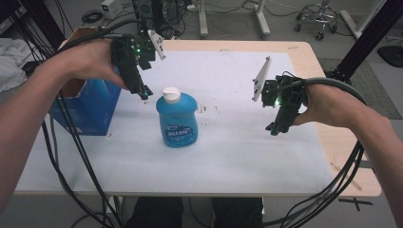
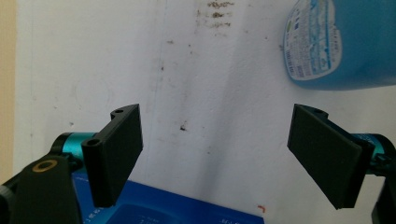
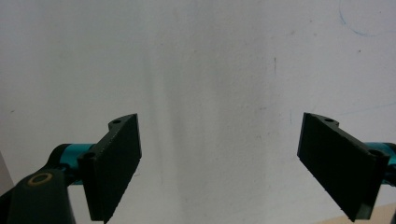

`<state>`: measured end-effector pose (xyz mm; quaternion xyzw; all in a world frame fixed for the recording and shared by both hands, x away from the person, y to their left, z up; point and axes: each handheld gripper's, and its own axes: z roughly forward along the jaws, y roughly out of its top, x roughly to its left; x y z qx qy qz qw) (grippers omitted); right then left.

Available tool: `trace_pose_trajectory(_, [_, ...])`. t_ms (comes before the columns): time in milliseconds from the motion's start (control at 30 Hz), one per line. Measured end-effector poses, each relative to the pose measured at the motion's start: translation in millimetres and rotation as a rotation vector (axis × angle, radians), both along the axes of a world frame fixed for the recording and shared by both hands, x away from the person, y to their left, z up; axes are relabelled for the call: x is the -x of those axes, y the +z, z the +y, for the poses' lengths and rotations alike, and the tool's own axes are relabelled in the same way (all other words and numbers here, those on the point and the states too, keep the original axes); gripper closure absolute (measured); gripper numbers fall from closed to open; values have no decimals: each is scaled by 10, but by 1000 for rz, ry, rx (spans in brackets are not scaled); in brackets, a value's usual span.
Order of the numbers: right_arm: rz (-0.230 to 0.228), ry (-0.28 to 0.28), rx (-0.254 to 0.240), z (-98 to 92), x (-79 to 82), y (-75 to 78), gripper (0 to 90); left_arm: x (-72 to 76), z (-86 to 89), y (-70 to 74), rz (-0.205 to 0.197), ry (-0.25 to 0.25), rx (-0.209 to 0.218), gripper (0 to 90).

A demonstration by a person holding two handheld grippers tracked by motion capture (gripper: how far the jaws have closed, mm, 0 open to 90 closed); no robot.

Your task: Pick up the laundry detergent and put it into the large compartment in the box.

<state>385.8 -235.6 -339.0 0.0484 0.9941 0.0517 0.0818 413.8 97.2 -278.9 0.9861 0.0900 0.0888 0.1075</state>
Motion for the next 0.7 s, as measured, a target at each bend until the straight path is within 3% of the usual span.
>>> trace_pose_trajectory(267, [-1, 0, -12, -10, 1, 8, 129, 161, 56, 77, 9, -14, 16, 182])
trace_pose_trajectory(700, [-1, -2, -23, -16, -12, 23, 129, 386, 54, 16, 56, -38, 65, 182])
